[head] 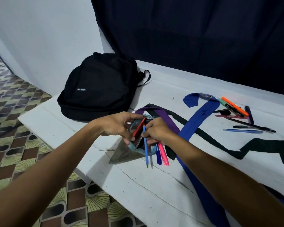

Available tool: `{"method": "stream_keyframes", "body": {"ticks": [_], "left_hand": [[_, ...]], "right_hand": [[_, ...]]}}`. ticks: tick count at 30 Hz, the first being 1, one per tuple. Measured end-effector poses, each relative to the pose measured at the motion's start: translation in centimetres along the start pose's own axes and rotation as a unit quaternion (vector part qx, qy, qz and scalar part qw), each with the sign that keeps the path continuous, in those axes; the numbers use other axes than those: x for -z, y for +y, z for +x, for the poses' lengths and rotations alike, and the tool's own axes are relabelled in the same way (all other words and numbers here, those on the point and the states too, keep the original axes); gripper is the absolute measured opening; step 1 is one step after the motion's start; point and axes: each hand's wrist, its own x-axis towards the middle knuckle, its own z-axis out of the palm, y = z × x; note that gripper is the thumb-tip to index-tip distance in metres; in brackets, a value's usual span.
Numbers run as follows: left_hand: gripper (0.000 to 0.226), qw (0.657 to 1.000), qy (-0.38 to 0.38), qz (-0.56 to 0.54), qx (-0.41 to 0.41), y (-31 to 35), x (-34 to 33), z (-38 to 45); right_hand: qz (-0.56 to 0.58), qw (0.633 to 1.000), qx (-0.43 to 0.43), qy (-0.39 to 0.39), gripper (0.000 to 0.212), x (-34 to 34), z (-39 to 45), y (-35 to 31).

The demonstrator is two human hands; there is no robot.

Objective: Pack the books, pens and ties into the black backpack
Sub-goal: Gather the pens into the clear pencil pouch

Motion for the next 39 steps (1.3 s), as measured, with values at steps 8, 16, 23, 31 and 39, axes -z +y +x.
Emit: {"method": "stream_keyframes", "body": {"ticks": [8, 16, 23, 31, 39], "left_hand": [[0.081, 1.0, 0.001, -0.005, 0.019, -0.4, 0.2, 0.1], [0.083, 1.0, -0.009, -0.019, -0.005, -1.3, 0.6, 0.5], [0.079, 0.999, -0.02, -0.023, -0.009, -1.5, 0.9, 0.6], [0.076, 0.999, -0.039, -0.017, -0.003, -1.5, 0.9, 0.9], [0.082, 0.999, -0.028, -0.027, 0.006, -1.7, 0.8, 0.9]], "right_hand": [[0.237, 0.965, 0.007, 0.108, 0.018, -0.7, 1.5, 0.0], [0.06, 0.989, 0.071, 0.117, 0.007, -1.9, 0.9, 0.0], [-0.134, 0.983, 0.077, 0.102, 0.013, 3.8, 0.0, 0.9], [-0.187, 0.982, 0.017, -0.006, 0.024, 4.3, -0.7, 4.6], [-0.043, 0.999, 0.009, -0.032, 0.019, 3.8, -1.0, 3.0]]}}
